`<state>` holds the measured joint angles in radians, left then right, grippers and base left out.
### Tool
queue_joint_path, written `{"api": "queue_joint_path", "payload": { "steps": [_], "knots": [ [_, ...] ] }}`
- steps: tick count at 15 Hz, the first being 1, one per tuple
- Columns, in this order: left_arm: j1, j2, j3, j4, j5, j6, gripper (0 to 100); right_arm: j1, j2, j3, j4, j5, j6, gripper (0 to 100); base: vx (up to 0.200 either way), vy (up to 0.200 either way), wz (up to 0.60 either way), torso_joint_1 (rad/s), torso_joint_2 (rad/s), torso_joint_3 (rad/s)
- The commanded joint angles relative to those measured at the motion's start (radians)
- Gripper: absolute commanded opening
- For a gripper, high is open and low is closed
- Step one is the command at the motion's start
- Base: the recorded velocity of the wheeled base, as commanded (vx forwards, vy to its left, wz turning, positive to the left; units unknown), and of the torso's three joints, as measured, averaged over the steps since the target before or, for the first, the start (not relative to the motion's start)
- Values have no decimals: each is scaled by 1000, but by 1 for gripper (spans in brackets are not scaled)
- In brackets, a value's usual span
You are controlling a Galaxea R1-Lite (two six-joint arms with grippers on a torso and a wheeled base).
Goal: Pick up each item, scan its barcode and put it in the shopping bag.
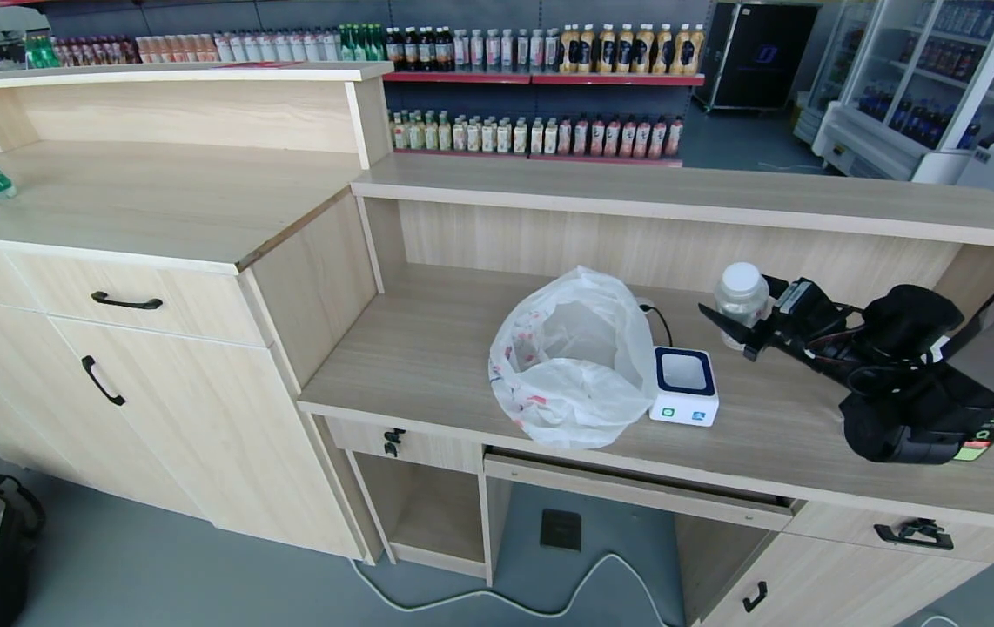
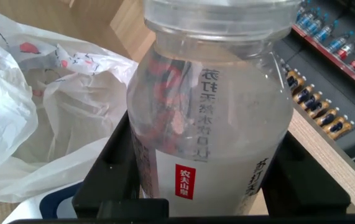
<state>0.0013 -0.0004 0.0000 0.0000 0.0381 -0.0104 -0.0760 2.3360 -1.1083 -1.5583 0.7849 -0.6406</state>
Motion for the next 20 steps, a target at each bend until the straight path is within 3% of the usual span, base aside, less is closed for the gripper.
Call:
{"api": "queue_joint_path", "payload": {
  "steps": [1, 8, 10, 11, 13, 14, 15, 16, 17, 20],
  "knots": [
    [0, 0, 0, 0, 0, 0, 100, 2, 5, -5, 1, 1, -1, 0, 0, 0, 0, 0, 0, 0],
    [0, 0, 0, 0, 0, 0, 100, 10, 25, -41, 14, -6, 19, 0, 0, 0, 0, 0, 0, 0],
    [0, 0, 0, 0, 0, 0, 100, 13, -78, -22, 109, -10, 56, 0, 0, 0, 0, 0, 0, 0],
    [0, 0, 0, 0, 0, 0, 100, 8, -247, 47, 250, -24, 173, 0, 0, 0, 0, 0, 0, 0],
    [0, 0, 0, 0, 0, 0, 100, -8, -480, 136, 491, -138, 368, 0, 0, 0, 0, 0, 0, 0],
    [0, 0, 0, 0, 0, 0, 100, -34, -616, 159, 687, -239, 458, 0, 0, 0, 0, 0, 0, 0],
    [0, 0, 0, 0, 0, 0, 100, -73, -698, 176, 820, -300, 486, 0, 0, 0, 0, 0, 0, 0],
    [0, 0, 0, 0, 0, 0, 100, -114, -745, 222, 860, -348, 484, 0, 0, 0, 0, 0, 0, 0],
    [0, 0, 0, 0, 0, 0, 100, -136, -756, 262, 807, -389, 484, 0, 0, 0, 0, 0, 0, 0],
    [0, 0, 0, 0, 0, 0, 100, -120, -774, 309, 689, -552, 414, 0, 0, 0, 0, 0, 0, 0]
  ]
}}
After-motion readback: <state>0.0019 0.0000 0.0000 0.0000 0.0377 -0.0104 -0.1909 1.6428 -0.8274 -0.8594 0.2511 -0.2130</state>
